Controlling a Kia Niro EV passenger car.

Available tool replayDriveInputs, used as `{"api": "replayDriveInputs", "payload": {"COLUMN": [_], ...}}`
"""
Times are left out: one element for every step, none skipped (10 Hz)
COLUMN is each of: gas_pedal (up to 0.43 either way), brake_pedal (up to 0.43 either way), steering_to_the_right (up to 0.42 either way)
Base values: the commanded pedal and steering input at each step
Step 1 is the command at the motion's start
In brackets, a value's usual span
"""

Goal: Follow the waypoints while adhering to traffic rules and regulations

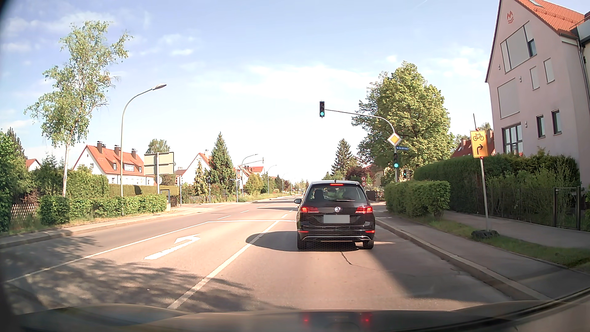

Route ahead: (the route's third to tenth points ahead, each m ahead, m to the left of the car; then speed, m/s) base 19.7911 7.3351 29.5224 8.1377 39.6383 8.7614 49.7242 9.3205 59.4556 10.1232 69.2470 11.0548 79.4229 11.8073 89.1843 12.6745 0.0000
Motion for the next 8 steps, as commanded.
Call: {"api": "replayDriveInputs", "payload": {"gas_pedal": [0.0,0.0,0.0,0.0,0.0,0.0,0.0,0.0], "brake_pedal": [0.177,0.171,0.116,0.0,0.0,0.0,0.0,0.0], "steering_to_the_right": [-0.005,-0.005,-0.005,-0.006,-0.006,-0.006,-0.006,-0.006]}}
